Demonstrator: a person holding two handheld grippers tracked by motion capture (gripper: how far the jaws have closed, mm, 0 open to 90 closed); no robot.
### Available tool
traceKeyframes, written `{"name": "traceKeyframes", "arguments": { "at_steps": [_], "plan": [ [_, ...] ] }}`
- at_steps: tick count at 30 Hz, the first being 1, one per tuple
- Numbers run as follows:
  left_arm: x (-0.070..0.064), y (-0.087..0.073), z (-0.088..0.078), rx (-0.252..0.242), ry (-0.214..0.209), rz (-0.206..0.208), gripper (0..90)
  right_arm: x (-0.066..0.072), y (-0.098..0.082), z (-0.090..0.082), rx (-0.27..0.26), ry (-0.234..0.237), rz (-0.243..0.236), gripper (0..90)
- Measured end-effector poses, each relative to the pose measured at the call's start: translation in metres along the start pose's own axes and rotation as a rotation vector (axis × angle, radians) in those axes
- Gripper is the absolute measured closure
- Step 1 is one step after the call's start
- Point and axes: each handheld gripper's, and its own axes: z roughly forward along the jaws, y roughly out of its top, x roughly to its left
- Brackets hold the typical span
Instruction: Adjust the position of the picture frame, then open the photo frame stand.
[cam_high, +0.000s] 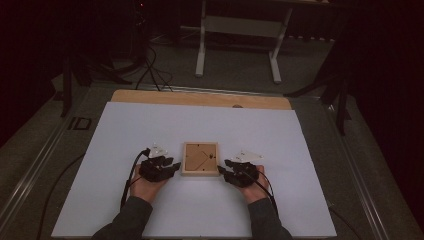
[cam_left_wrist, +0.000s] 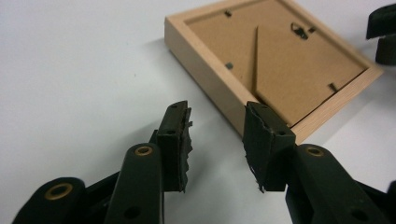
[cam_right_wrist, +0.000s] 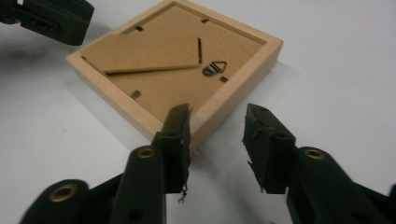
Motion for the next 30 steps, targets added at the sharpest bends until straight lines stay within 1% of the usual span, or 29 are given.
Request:
{"name": "traceKeyframes", "arguments": {
  "at_steps": [4, 6, 8, 12, 14, 15, 18, 23, 25, 28, 30],
  "plan": [
    [-0.005, 0.004, -0.005, -0.034, -0.009, 0.022, 58.8, 0.005, 0.001, 0.0, -0.01, 0.013, -0.019, 60.3],
    [-0.008, 0.005, -0.006, -0.05, -0.017, 0.021, 58.4, 0.008, 0.001, 0.0, -0.015, 0.018, -0.03, 61.7],
    [-0.01, 0.006, -0.006, -0.052, -0.033, 0.016, 58.4, 0.011, 0.001, 0.001, -0.016, 0.022, -0.04, 62.8],
    [-0.015, 0.009, -0.006, -0.058, -0.051, 0.02, 57.3, 0.016, 0.001, 0.004, -0.016, 0.03, -0.066, 66.5],
    [-0.018, 0.011, -0.007, -0.053, -0.057, 0.033, 56.9, 0.018, 0.001, 0.004, -0.014, 0.034, -0.075, 69.5],
    [-0.019, 0.012, -0.006, -0.055, -0.058, 0.033, 56.9, 0.018, 0.001, 0.004, -0.014, 0.038, -0.075, 71.7],
    [-0.024, 0.016, -0.006, -0.055, -0.067, 0.046, 57.0, 0.018, 0.001, 0.004, -0.02, 0.055, -0.063, 78.2],
    [-0.03, 0.022, -0.004, -0.048, -0.069, 0.073, 56.4, 0.02, 0.001, 0.005, -0.021, 0.042, -0.075, 87.6],
    [-0.032, 0.025, -0.002, -0.041, -0.067, 0.081, 55.5, 0.02, 0.001, 0.006, -0.022, 0.038, -0.068, 89.5],
    [-0.036, 0.029, 0.004, -0.017, -0.053, 0.106, 53.5, 0.019, 0.001, 0.006, -0.023, 0.036, -0.067, 89.6],
    [-0.038, 0.031, 0.008, -0.005, -0.053, 0.117, 52.8, 0.019, 0.001, 0.006, -0.023, 0.034, -0.065, 89.6]
  ]
}}
